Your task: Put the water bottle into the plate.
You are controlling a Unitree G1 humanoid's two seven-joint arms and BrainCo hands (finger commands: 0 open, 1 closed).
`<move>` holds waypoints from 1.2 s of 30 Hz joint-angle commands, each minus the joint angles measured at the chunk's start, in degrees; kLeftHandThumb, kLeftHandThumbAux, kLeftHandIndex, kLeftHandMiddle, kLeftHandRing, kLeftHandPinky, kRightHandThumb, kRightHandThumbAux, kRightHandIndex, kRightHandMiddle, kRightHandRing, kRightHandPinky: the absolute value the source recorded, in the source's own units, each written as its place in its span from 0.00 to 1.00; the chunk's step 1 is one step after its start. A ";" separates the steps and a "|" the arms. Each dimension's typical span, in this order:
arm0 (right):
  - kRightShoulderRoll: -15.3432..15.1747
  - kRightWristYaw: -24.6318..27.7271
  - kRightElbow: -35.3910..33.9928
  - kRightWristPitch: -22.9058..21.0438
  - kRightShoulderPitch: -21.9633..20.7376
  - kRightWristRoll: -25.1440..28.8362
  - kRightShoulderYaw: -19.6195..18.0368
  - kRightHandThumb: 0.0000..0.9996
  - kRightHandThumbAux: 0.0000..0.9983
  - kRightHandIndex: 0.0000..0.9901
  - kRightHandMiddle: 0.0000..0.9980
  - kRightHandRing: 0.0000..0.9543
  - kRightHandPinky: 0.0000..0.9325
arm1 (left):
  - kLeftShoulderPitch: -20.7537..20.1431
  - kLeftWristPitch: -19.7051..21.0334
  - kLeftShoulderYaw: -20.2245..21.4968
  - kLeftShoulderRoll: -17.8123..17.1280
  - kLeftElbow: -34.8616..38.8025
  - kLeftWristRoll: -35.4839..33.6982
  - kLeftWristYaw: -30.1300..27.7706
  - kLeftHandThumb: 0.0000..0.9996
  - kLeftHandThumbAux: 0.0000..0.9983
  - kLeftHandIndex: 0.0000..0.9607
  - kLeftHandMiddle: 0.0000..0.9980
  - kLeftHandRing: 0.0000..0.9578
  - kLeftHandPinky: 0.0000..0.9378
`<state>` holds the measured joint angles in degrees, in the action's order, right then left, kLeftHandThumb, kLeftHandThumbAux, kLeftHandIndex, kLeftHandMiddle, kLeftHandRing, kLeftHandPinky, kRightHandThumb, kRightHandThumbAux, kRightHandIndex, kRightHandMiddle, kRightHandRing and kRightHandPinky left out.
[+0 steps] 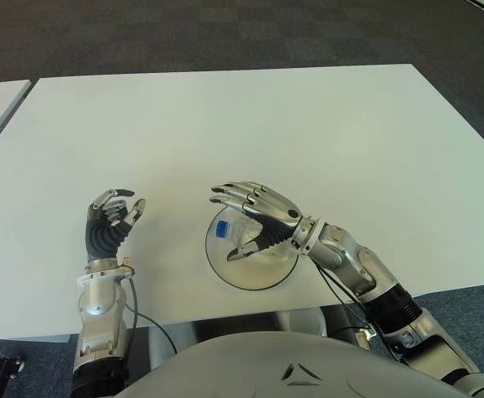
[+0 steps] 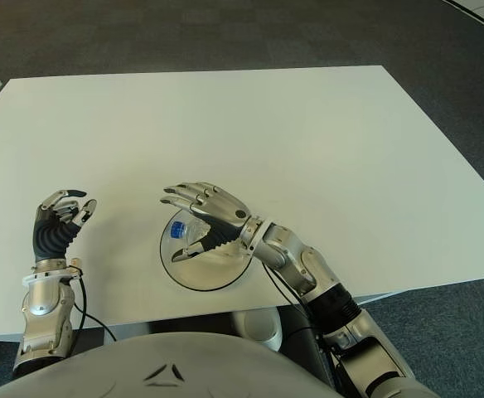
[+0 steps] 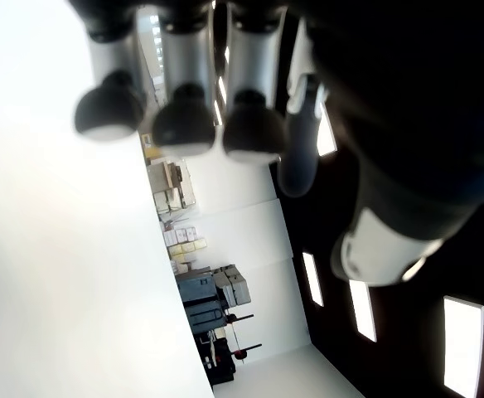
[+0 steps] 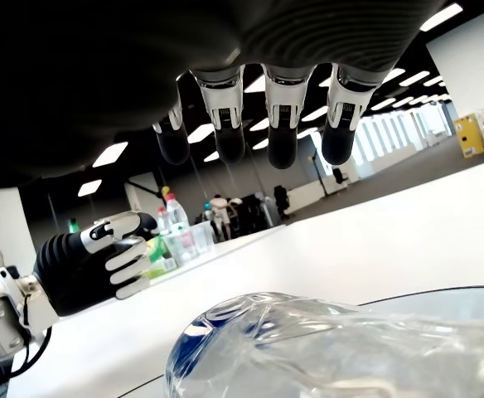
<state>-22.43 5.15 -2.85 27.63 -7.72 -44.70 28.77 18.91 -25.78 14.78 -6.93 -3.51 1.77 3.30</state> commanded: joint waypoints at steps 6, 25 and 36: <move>0.94 -6.89 2.90 3.32 0.06 1.05 -1.90 0.21 0.20 0.00 0.00 0.00 0.00 | -0.41 -0.61 -0.21 -0.53 -1.52 -0.74 -0.94 0.70 0.72 0.46 0.87 0.89 0.89; 4.74 -7.52 4.28 2.36 3.72 20.65 -11.58 0.10 0.42 0.00 0.00 0.00 0.00 | -1.08 -1.53 -0.26 -0.90 -2.81 -0.67 -1.25 0.70 0.72 0.46 0.88 0.89 0.89; 10.75 -10.89 2.82 -0.71 9.20 27.23 -18.01 0.10 0.54 0.00 0.00 0.00 0.04 | -1.41 -1.66 -0.34 -1.12 -3.09 -1.23 -1.82 0.70 0.72 0.46 0.87 0.89 0.90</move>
<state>-13.35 -4.69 0.35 29.11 -0.35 -19.92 12.66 17.54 -27.80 14.69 -7.55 -5.68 0.74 2.22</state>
